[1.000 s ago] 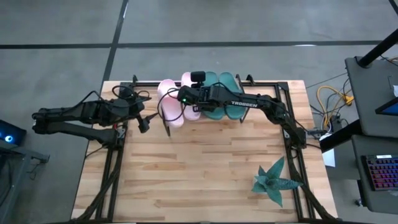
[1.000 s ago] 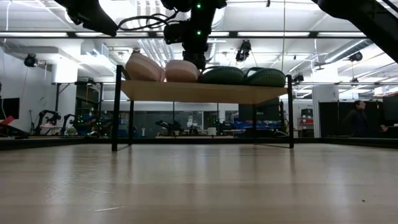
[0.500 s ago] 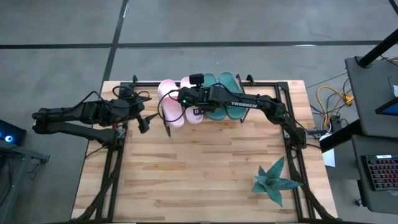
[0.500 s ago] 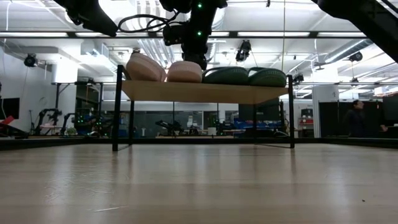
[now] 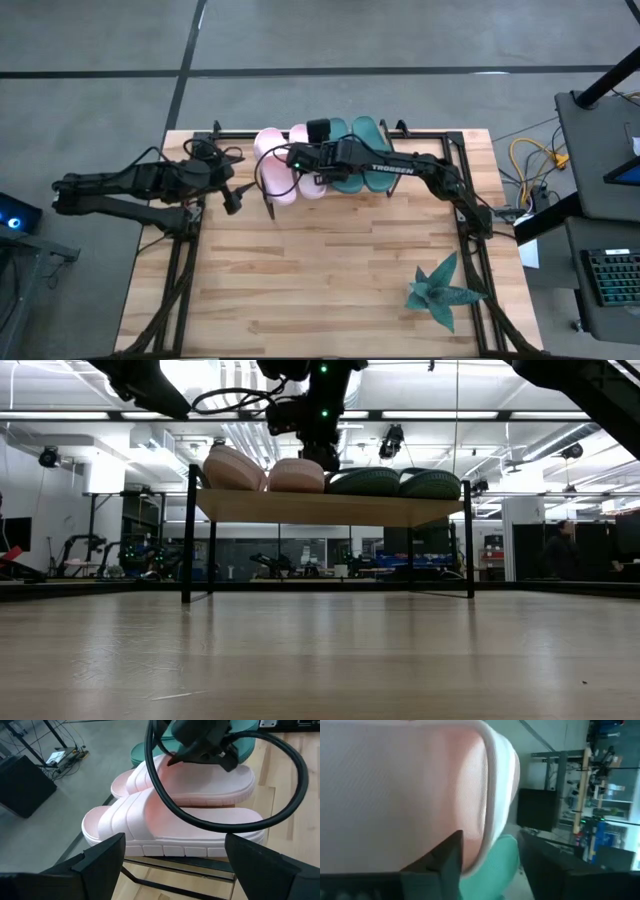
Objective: Pick and place slides into the shelf
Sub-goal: Adjust the slippers on the shelf
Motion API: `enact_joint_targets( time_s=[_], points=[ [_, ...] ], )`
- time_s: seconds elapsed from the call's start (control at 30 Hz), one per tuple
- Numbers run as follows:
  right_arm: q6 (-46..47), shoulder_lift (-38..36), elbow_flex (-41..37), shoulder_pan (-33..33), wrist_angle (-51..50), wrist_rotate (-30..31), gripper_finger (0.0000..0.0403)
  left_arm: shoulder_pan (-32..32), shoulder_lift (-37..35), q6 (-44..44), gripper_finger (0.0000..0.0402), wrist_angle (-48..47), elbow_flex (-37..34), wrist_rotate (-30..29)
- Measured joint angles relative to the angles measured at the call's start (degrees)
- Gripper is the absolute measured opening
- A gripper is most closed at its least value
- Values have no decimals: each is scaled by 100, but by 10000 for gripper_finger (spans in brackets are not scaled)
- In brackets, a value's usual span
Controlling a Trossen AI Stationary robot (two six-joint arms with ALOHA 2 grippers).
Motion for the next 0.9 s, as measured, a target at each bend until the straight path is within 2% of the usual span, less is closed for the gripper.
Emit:
enact_joint_targets(
  time_s=[0.2, 0.33, 0.5, 0.63, 0.8, 0.9],
  points=[
    [-22, -16, 39, 163, -26, 791, 216, 0, 206, 4, 325, -7, -2, -4],
    [-36, -83, 158, 287, -81, 845, 221, 0, 379, 25, 325, -1, -2, -4],
    [416, -347, 387, 406, -111, 837, 215, -2, 602, 53, 325, -15, 4, -1],
    [769, -800, 463, 437, -189, 280, 210, -47, 773, 198, 325, -3, 43, -48],
    [1284, -1533, 293, 445, -178, -1375, 208, -224, 1041, 343, 325, -10, 114, -812],
    [1391, -1933, 42, 512, -117, -1821, 208, -367, 1287, 417, 325, -1, 203, -1179]
  ],
)
